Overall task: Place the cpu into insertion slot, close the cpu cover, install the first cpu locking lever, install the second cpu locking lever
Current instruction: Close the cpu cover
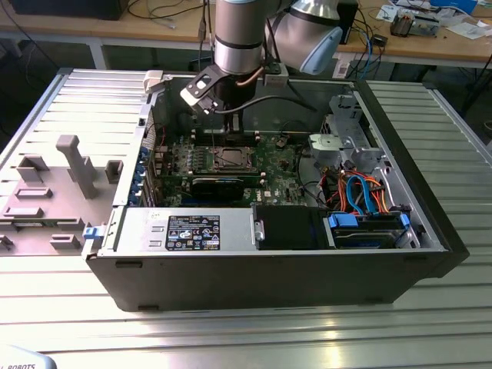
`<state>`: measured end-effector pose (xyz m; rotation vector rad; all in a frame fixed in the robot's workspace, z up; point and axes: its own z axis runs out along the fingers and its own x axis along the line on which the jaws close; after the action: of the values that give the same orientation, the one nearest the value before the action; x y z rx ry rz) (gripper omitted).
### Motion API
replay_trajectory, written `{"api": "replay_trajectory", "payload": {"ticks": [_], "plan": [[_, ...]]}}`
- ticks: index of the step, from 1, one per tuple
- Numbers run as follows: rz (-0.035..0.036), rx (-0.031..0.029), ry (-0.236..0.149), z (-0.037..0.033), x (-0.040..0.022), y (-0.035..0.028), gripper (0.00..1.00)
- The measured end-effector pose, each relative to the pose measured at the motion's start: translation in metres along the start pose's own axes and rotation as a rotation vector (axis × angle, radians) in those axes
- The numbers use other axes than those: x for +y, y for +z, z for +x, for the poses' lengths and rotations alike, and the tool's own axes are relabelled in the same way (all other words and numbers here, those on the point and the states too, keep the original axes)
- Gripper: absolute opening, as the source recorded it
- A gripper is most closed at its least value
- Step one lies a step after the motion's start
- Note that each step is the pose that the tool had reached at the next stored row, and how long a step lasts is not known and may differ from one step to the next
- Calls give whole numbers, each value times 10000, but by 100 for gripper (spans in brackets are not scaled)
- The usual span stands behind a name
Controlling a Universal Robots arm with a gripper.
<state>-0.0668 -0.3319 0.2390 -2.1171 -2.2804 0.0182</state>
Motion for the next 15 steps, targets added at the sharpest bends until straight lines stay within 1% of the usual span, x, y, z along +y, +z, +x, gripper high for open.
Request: {"api": "replay_trajectory", "payload": {"ticks": [2,8,11,15], "plan": [[0,0,0,0,-1,-21,11],[0,0,0,2,-3,-112,11],[0,0,0,3,-5,-185,11],[0,0,0,3,-7,-252,11]]}}
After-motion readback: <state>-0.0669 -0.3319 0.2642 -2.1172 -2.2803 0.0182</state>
